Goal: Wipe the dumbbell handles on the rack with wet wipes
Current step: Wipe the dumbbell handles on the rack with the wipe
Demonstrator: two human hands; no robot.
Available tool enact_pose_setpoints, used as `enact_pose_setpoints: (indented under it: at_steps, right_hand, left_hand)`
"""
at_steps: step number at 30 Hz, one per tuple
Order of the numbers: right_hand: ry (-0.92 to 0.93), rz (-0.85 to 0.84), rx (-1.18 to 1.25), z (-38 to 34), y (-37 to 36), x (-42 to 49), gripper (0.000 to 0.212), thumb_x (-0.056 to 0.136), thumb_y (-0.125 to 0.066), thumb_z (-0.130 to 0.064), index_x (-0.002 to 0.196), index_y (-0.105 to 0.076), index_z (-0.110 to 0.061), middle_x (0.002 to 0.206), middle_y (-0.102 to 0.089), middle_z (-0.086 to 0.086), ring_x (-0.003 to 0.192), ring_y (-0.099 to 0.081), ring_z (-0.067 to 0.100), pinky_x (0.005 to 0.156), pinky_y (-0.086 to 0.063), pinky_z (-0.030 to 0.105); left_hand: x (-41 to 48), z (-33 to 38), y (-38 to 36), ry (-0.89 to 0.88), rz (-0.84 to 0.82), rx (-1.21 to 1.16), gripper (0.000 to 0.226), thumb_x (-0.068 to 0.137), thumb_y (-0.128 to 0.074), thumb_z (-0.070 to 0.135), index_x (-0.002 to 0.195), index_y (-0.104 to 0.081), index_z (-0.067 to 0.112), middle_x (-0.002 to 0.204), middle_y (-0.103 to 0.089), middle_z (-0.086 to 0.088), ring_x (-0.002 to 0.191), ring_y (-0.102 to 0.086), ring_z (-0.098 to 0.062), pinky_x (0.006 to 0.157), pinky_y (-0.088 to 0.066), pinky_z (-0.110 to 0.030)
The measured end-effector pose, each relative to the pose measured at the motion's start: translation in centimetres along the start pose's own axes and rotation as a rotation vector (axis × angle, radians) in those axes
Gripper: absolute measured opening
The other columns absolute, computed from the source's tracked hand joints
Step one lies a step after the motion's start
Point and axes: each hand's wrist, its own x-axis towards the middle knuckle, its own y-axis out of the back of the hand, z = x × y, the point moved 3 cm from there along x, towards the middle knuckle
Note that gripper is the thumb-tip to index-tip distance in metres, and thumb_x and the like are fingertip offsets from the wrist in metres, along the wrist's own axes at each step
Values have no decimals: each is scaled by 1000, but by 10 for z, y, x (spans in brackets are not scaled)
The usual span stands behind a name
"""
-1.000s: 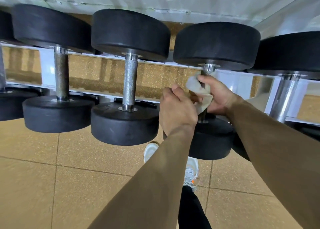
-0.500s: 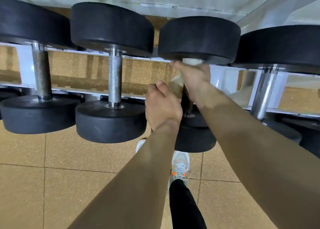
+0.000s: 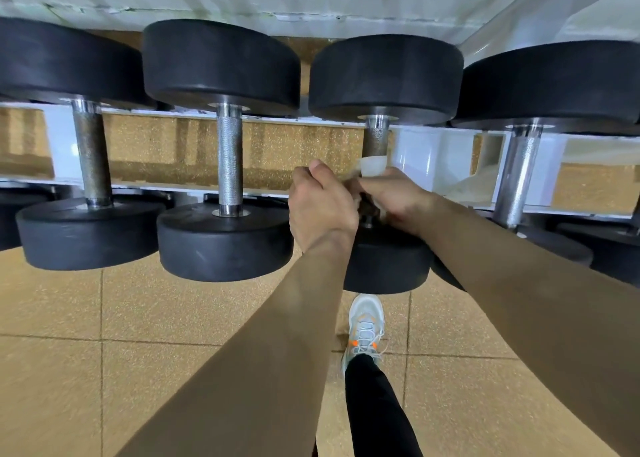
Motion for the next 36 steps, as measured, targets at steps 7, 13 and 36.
enact_pose_setpoints:
  at_steps: [7,13,36]
  right_hand:
    - [15,182,162,-19,-10,-44,28,93,-60,-41,88,-66,-14,76,-64,4,69,-60,20,59,-44,27]
    - [4,218,539,-14,-1,-64,36,103,-41,-45,99,-66,-20,70,-67,-14,75,-59,4,72,-42,24]
    - [75,1001,63,25,0,-64,33,85,-28,-41,90,-58,-29,95,-65,-6,91,-59,22,90,-49,45]
  left_hand:
    - [5,2,-3,139,-234,162,61,105,-20,54,142,-48,15,135,-58,-9,117,-52,-31,94,-33,-40]
    - [-16,8,14,-188,-104,26,12,97,-53,20,102,-60,29,92,-65,13,84,-62,-9,78,-45,-22]
    - [37,39,-65,224,-884,-297,29,84,-77,43,88,-74,14,92,-75,-9,87,-73,-26,95,-57,-45]
